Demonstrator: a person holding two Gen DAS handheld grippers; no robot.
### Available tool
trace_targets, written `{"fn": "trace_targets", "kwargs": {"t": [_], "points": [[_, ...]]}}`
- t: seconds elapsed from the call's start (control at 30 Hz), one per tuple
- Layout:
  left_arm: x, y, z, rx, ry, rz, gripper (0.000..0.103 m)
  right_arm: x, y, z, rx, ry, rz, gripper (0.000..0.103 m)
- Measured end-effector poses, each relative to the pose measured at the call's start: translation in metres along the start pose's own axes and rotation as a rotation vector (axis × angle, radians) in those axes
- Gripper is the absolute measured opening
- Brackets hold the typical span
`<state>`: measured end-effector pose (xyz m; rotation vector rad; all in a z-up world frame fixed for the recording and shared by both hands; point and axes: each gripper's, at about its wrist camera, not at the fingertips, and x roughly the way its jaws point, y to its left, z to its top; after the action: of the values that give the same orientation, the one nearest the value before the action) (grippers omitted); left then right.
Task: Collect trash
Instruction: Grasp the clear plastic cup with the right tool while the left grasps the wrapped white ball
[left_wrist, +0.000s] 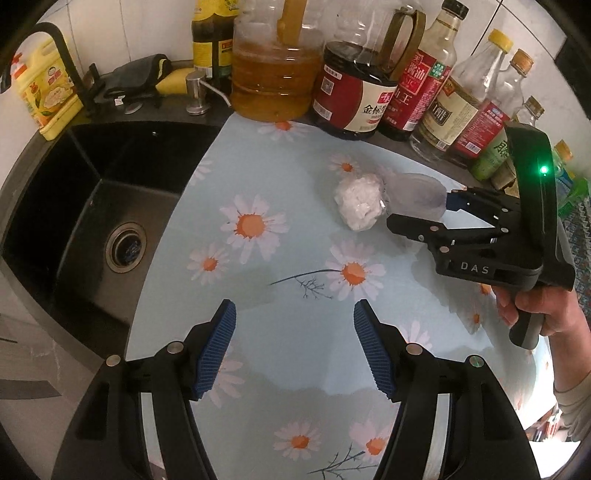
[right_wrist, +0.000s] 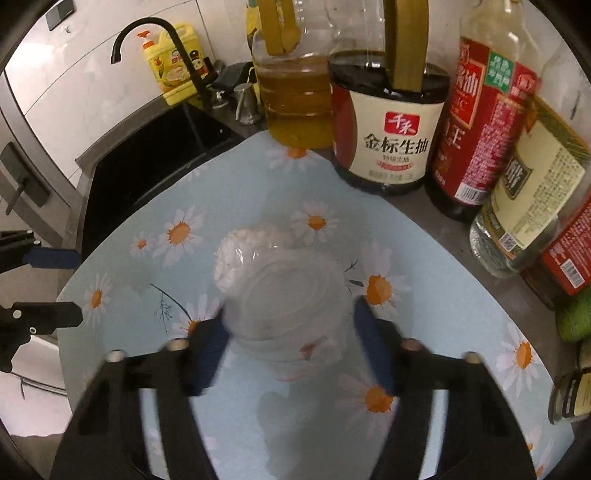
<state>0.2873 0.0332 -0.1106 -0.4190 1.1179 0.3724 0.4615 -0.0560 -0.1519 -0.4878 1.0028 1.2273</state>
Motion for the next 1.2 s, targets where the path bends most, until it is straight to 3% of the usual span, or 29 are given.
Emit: {"fn": "trace_targets", "kwargs": {"t": [0.4, 0.5, 0.73, 0.9, 1.07, 1.13, 1.2], "points": [[0.013, -0.024, 0.022, 0.057, 0.014, 0.006, 0.064, -0.036, -0.014, -0.013, 0.041, -0.064, 0.000, 0.061], [0.019, -0.032, 0.031, 0.074, 0.010, 0.009, 0.072, -0.053, -0.024, -0.022, 0.074, -0.089, -0.003, 0.061], [0.044, -0.055, 0.059, 0.123, 0.020, -0.003, 0.073, -0.085, -0.044, -0.043, 0.143, -0.124, 0.004, 0.061], [0.068, -0.067, 0.078, 0.162, 0.028, 0.026, 0.072, -0.094, -0.062, -0.060, 0.245, -0.116, 0.077, 0.061], [0.090, -0.071, 0.089, 0.163, 0.058, 0.032, 0.070, -0.092, -0.073, -0.076, 0.283, -0.097, 0.066, 0.061], [0.097, -0.072, 0.091, 0.163, 0.072, 0.037, 0.055, -0.093, -0.075, -0.081, 0.290, -0.093, 0.061, 0.061], [0.100, -0.074, 0.091, 0.163, 0.084, 0.030, 0.046, -0.093, -0.076, -0.085, 0.295, -0.090, 0.065, 0.061]]}}
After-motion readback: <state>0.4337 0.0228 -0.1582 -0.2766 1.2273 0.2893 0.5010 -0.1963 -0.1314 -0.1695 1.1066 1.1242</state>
